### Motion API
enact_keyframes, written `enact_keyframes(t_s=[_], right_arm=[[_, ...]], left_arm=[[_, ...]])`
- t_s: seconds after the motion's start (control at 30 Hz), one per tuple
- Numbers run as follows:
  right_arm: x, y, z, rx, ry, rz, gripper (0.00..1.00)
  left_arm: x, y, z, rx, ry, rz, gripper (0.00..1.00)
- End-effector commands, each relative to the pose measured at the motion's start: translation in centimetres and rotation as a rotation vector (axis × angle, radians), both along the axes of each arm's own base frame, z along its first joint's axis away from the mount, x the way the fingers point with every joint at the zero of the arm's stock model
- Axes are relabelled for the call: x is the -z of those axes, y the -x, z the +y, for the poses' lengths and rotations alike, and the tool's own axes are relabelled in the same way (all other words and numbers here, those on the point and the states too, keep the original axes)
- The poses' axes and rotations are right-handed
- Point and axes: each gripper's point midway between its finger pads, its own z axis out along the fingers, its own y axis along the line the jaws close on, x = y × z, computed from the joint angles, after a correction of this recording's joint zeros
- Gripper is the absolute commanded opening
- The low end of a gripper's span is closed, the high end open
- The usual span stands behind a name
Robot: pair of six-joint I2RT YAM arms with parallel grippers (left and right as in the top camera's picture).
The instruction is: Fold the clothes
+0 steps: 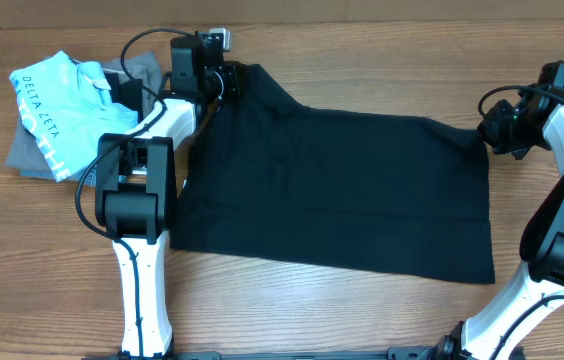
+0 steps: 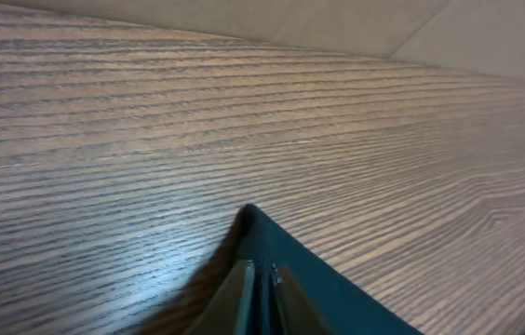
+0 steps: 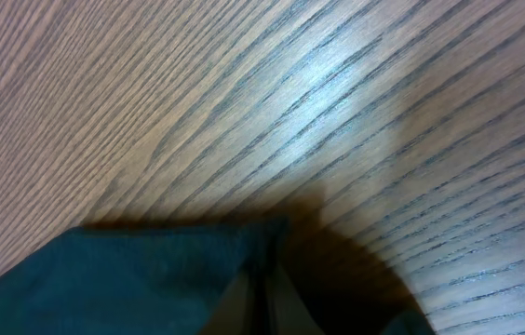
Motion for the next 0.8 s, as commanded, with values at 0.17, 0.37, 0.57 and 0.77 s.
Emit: enact_keyframes(t_s=[0.17, 0.37, 0.57, 0.77], right_arm=[[-1.7, -0.8, 0.0, -0.007, 0.010, -0.045, 0.04], [-1.7, -0.8, 0.0, -0.007, 0.011, -0.048, 0.04], [-1.7, -0.8, 0.0, -0.006, 0.010, -0.048, 0.04], [-1.6, -0.6, 0.1, -0.007, 0.007, -0.038, 0.04]], left_arm=[[-2.8, 0.1, 0.5, 0.012, -0.021, -0.012, 0.30], [-0.8, -0.1, 2.4, -0.113, -0.166, 0.033, 0.51], [0.3, -0.3, 0.4, -0.079, -0.172, 0.006, 0.44], [0.7, -0.4, -0.8, -0.064, -0.170, -0.015, 0.15]])
